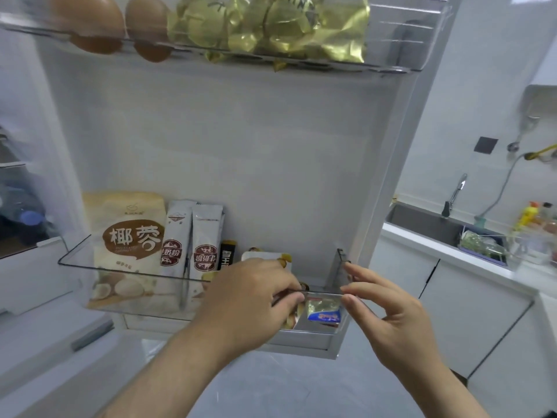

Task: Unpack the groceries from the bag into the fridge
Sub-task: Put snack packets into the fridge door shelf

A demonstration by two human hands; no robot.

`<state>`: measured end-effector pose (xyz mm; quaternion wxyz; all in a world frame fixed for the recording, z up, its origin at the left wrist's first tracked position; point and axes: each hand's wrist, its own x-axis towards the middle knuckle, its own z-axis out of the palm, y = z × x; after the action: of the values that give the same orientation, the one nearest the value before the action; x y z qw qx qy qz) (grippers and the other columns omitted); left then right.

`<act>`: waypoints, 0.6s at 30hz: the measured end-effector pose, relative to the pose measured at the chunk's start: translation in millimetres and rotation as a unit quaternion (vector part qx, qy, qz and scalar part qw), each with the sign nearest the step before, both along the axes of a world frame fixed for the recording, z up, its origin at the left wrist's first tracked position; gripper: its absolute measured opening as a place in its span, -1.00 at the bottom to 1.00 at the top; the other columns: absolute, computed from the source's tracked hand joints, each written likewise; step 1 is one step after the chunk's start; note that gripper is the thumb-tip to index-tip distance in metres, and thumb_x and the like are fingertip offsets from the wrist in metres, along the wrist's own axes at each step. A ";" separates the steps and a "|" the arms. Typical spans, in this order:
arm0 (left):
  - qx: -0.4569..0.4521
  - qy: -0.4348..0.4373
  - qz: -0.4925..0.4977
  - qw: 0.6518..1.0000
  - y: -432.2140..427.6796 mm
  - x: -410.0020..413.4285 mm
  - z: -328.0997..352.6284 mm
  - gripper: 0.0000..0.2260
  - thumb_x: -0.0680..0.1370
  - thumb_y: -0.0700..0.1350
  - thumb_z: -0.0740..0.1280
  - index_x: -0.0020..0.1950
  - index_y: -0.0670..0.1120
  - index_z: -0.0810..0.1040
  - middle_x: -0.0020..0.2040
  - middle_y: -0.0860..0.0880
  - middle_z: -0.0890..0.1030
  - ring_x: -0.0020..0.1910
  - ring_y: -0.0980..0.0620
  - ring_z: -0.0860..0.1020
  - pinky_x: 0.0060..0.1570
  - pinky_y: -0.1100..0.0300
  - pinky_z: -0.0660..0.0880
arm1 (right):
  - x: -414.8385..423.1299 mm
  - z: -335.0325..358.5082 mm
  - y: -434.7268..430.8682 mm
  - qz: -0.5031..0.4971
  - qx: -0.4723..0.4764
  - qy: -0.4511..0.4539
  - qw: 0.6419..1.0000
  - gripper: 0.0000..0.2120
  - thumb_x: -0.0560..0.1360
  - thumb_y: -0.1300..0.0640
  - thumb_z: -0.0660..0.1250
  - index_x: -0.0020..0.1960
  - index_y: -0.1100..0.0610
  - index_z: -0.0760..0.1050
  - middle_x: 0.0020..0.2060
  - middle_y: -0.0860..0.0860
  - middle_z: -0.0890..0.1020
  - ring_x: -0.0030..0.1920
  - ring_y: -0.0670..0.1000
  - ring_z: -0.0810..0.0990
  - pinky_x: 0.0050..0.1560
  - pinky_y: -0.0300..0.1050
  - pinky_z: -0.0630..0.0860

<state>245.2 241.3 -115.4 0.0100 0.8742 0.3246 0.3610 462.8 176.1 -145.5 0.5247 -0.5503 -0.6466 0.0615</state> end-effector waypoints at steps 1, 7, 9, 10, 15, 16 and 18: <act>0.009 -0.002 -0.003 1.000 0.7 0.4 -1.6 -0.78 0.47 0.14 0.25 -0.21 0.08 0.63 -0.30 0.17 0.58 -0.27 0.19 0.51 -0.37 0.17 0.49 | -2.2 -1.1 -0.9 -0.001 -0.003 0.015 1.000 -0.82 0.40 0.05 0.42 -0.07 -0.22 0.64 0.16 -0.41 0.55 0.19 -0.27 0.56 0.04 -0.51 0.45; 0.046 -0.023 -0.015 0.999 4.2 0.9 -11.0 -0.82 0.48 0.08 0.29 -0.25 0.06 0.58 -0.33 0.14 0.52 -0.32 0.13 0.46 -0.41 0.18 0.39 | -13.6 -16.7 -3.9 0.001 -0.011 0.145 0.989 -0.81 0.38 0.09 0.43 -0.05 -0.14 0.66 0.19 -0.25 0.62 0.22 -0.08 0.61 0.03 -0.28 0.57; 0.044 -0.023 -0.016 0.999 4.4 0.4 -13.2 -0.82 0.48 0.08 0.28 -0.25 0.06 0.58 -0.33 0.14 0.53 -0.32 0.11 0.48 -0.41 0.12 0.42 | -17.1 -18.7 -4.8 -0.008 -0.018 0.155 0.988 -0.83 0.41 0.07 0.46 -0.04 -0.16 0.66 0.22 -0.27 0.60 0.21 -0.04 0.61 0.06 -0.19 0.59; 0.041 -0.023 -0.015 0.999 4.1 0.2 -13.4 -0.82 0.48 0.08 0.28 -0.25 0.06 0.58 -0.32 0.14 0.53 -0.31 0.11 0.48 -0.41 0.10 0.44 | -18.3 -19.2 -5.2 -0.011 -0.022 0.161 0.987 -0.85 0.44 0.04 0.49 -0.04 -0.17 0.65 0.23 -0.27 0.59 0.20 0.00 0.62 0.08 -0.12 0.60; 0.037 -0.028 -0.003 0.999 0.2 1.6 -10.5 -0.80 0.46 0.09 0.25 -0.28 0.06 0.58 -0.35 0.15 0.52 -0.34 0.13 0.46 -0.43 0.18 0.40 | -18.4 -21.4 -8.6 -0.008 -0.045 0.167 0.985 -0.75 0.46 0.17 0.47 0.03 -0.16 0.64 0.28 -0.28 0.55 0.19 0.06 0.63 0.10 0.04 0.61; 0.034 -0.027 0.001 0.999 -1.1 2.5 -10.1 -0.79 0.46 0.09 0.25 -0.29 0.07 0.59 -0.36 0.15 0.52 -0.34 0.14 0.46 -0.42 0.20 0.39 | -18.0 -21.5 -9.8 -0.007 -0.050 0.155 0.987 -0.70 0.48 0.24 0.44 0.05 -0.15 0.64 0.29 -0.28 0.54 0.20 0.03 0.63 0.10 0.01 0.61; 0.024 -0.028 0.009 0.999 -3.5 4.1 -9.4 -0.78 0.45 0.10 0.24 -0.29 0.06 0.59 -0.37 0.15 0.52 -0.34 0.14 0.46 -0.42 0.19 0.39 | -16.3 -21.0 -12.5 -0.006 -0.046 0.108 0.993 -0.62 0.51 0.32 0.39 0.11 -0.15 0.63 0.32 -0.29 0.50 0.19 -0.08 0.62 0.09 -0.13 0.59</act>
<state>249.3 237.7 -124.8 -0.0049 0.8607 0.3235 0.3930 446.5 163.6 -166.4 0.5659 -0.5680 -0.5794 0.1465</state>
